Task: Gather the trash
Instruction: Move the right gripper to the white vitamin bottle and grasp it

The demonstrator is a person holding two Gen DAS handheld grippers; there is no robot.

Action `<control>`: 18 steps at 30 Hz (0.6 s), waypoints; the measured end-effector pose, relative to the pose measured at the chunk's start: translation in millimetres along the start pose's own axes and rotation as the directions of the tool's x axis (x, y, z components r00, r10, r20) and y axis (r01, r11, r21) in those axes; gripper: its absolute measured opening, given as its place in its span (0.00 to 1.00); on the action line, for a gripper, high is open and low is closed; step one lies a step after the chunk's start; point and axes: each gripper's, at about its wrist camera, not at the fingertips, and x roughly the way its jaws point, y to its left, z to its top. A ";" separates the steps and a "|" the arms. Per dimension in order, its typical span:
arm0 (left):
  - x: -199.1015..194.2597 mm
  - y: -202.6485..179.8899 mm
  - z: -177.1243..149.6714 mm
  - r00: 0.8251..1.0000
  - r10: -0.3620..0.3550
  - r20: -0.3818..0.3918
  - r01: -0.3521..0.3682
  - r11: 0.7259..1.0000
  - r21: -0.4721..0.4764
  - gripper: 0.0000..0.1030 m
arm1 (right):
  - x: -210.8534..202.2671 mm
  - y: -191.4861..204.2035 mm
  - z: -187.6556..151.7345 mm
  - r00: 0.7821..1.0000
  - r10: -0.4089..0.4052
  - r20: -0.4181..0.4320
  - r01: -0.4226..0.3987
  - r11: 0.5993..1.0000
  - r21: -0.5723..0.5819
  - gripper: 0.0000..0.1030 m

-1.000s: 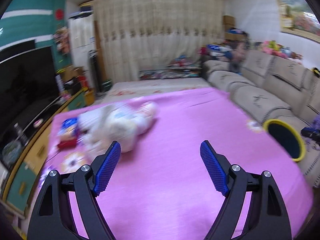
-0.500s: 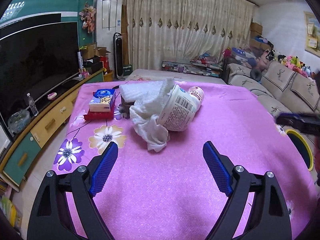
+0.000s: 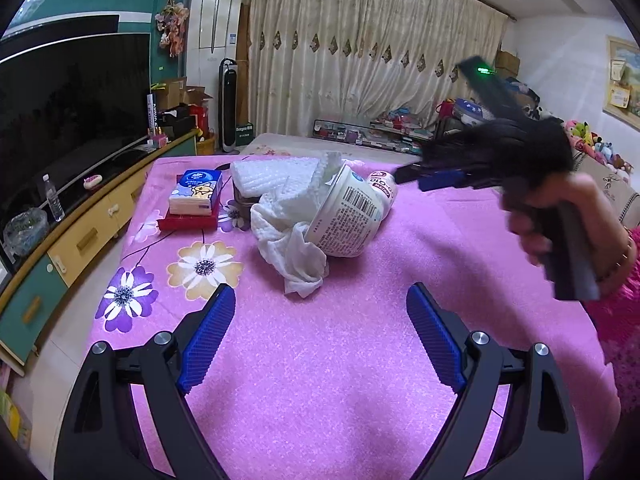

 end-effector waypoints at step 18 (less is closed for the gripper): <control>-15.7 -9.4 -1.9 0.999 -0.039 0.025 0.039 0.999 0.004 0.84 | 53.8 27.4 16.4 0.992 -0.095 -0.081 0.105 0.986 0.126 0.66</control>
